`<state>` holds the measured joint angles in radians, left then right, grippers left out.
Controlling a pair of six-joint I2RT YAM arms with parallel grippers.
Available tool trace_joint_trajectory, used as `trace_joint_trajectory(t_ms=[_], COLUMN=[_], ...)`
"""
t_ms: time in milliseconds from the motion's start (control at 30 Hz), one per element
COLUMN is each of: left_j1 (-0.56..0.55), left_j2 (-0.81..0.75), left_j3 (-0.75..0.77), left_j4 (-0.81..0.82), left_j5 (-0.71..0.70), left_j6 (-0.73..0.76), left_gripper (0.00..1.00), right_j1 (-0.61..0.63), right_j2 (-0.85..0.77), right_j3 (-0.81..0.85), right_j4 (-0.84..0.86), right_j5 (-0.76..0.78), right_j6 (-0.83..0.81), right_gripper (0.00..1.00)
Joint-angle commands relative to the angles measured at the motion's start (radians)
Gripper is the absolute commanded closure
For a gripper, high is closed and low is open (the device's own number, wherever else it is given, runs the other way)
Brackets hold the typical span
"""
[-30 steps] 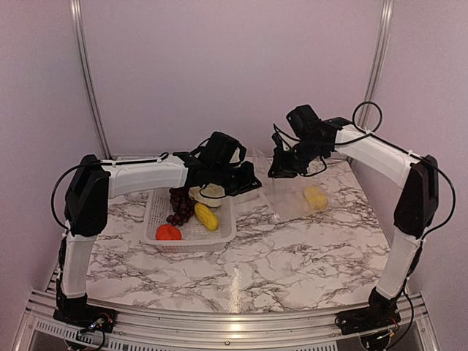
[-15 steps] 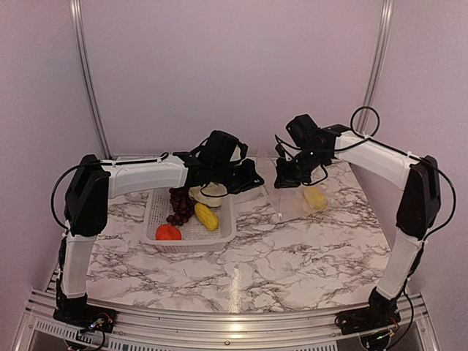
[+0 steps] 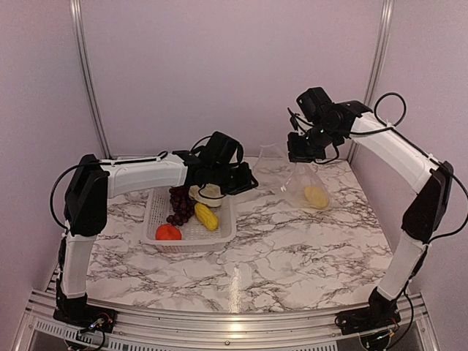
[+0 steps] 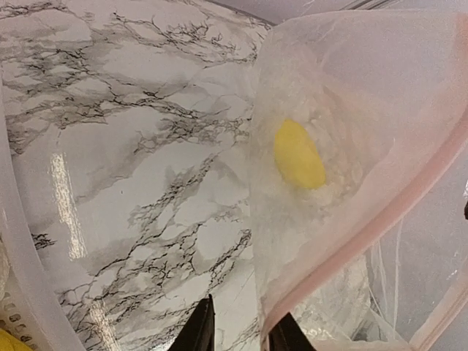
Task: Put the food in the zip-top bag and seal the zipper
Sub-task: Adjust the zipper food storage bag at the center of the board, then pick up the fake vegetable from the bin.
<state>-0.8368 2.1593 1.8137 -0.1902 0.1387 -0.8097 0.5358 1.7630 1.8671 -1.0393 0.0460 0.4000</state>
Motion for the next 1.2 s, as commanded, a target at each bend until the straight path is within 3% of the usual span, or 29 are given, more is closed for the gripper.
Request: trace_joint_trajectory(t_ms=[0,200,367,533,667,933,1167], left_j1=[0.000,0.001,0.001,0.015,0.032,0.103,0.130], left_j2=[-0.081,-0.252,-0.369,-0.421,-0.444,-0.425,-0.333], left_j3=[0.035,-0.093,-0.197,-0.261,-0.297,-0.392,-0.312], left_j4=[-0.016,-0.007,-0.093,-0.221,-0.331,-0.223,-0.246], left_j5=[0.004,-0.115,-0.204,-0.300,-0.473,-0.346,-0.279], left_j6=[0.101,0.237,0.288,0.217,0.071,-0.166,-0.238], left_gripper=[0.66,0.42,0.31,0.25,0.21,0.16,0.18], right_j1=[0.010,0.006,0.000,-0.002,-0.002,-0.003,-0.008], right_j2=[0.018,0.029,0.093,0.099,0.100,0.110,0.098], right_j3=[-0.020,0.001,0.058,0.038,0.033,0.049,0.036], right_j4=[-0.015,0.046,0.044,0.079,0.093,0.082,0.091], right_j5=[-0.013,-0.015,-0.025,-0.051,-0.086,-0.101,-0.135], right_j6=[-0.001,-0.064,-0.102,-0.107,-0.116,-0.127,-0.101], right_gripper=[1.00,1.00,1.00,1.00,1.00,1.00,1.00])
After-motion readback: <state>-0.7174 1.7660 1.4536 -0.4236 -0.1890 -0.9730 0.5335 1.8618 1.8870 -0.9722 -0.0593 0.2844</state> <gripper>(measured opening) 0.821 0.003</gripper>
